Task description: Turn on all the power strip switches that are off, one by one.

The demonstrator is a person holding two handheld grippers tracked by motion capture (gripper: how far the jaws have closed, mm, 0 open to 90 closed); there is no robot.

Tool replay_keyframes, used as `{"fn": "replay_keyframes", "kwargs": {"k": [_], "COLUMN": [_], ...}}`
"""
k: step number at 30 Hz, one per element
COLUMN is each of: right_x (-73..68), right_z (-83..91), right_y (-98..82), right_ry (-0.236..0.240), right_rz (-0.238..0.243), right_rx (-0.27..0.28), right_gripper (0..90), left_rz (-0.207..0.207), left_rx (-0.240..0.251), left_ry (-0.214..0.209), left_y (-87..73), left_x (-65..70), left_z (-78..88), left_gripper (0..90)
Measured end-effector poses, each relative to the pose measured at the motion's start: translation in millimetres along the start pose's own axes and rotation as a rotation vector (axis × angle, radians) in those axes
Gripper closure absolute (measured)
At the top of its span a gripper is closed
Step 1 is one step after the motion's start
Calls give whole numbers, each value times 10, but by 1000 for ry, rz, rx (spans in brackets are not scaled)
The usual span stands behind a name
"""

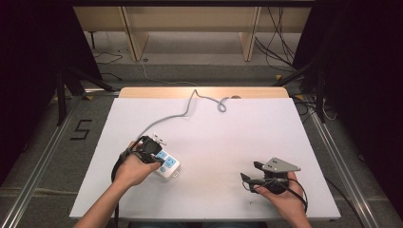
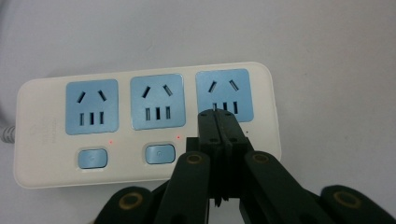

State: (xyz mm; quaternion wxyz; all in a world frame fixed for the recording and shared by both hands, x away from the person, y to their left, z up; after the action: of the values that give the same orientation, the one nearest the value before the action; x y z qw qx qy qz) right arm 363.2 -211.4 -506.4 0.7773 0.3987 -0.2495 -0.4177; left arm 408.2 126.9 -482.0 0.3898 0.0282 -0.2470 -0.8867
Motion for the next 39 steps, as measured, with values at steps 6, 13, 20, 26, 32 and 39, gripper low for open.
{"fn": "replay_keyframes", "kwargs": {"k": [6, 13, 20, 26, 32, 39], "right_x": [2, -2, -2, -6, -10, -12], "right_z": [4, 2, 5, 6, 2, 1], "right_y": [-1, 1, 4, 8, 9, 5], "right_ry": [-1, 2, 2, 3, 4, 5], "right_rz": [2, 1, -2, -3, -2, 1], "right_rx": [0, 2, 4, 8, 6, 3], "right_gripper": [326, 325, 323, 320, 320, 321], "left_rz": [-6, -8, -6, -12, -17, -19], "left_rx": [-5, -5, -4, -14, -22, -30], "left_ry": [-2, -5, -9, -15, -18, -19], "left_y": [0, 5, 11, 10, 9, 5], "left_x": [21, 34, 63, 80, 97, 112], "left_z": [-9, -13, -14, -13, -25, -44], "left_gripper": [897, 897, 897, 897, 897, 897]}}
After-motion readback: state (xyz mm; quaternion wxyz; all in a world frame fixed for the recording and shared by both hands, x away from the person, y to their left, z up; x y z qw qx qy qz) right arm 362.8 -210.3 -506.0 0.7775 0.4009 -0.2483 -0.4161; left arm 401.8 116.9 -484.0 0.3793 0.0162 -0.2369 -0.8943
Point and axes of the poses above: each handheld gripper's, and its own axes: z roughly backward along the jaws, y roughly out of its top, x roughly to its right, the point moved 6 cm from there along -z, roughly forward along the jaws, and after that the axes turned 9 degrees about -y, right-handed, at the moved point
